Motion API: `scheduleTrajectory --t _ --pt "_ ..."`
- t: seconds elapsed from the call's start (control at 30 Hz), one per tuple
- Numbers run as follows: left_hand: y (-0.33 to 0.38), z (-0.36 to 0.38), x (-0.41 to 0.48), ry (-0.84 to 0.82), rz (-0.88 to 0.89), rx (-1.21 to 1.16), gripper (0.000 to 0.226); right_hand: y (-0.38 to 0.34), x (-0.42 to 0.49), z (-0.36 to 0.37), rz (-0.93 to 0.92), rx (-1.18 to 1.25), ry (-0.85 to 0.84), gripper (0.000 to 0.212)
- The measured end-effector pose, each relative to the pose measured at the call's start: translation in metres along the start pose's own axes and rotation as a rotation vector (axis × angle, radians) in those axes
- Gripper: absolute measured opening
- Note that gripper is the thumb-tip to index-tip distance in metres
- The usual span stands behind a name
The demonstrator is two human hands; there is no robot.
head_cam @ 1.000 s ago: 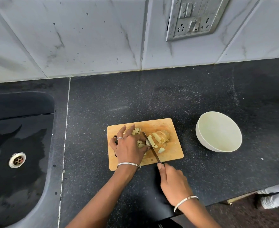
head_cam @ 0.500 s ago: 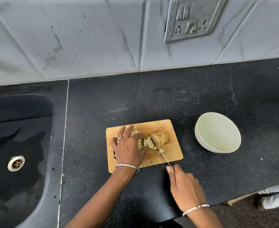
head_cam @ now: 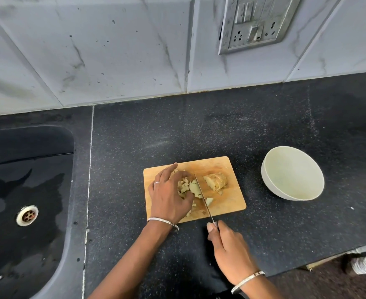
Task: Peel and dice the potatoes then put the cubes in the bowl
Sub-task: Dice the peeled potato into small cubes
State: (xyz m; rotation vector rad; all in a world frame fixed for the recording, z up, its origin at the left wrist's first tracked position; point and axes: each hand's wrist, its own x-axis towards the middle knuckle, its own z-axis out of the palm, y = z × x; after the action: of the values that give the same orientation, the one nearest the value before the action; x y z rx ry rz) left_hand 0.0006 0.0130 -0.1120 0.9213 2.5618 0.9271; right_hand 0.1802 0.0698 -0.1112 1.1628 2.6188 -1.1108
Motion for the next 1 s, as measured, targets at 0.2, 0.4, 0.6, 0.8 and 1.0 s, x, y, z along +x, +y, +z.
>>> scheduleTrajectory --t 0.2,0.4,0.6,0.8,1.0 --pt "-0.006 -0.003 0.003 0.069 0.02 -0.122 0.049 -0.006 0.002 0.0 -0.057 -0.012 0.009 0.036" --pt "-0.005 -0.01 0.003 0.112 -0.018 -0.057 0.044 0.006 0.0 -0.01 0.027 -0.068 0.081 0.044" --pt "-0.006 -0.007 0.002 0.176 -0.171 0.021 0.042 0.004 -0.005 -0.006 0.064 0.058 -0.054 0.039" --pt "-0.01 -0.005 0.004 0.162 -0.186 -0.095 0.037 -0.004 -0.009 -0.002 0.136 0.324 -0.106 0.041" --pt "-0.009 -0.007 0.003 0.141 -0.184 -0.116 0.034 -0.004 -0.004 -0.002 0.009 0.142 -0.014 0.038"
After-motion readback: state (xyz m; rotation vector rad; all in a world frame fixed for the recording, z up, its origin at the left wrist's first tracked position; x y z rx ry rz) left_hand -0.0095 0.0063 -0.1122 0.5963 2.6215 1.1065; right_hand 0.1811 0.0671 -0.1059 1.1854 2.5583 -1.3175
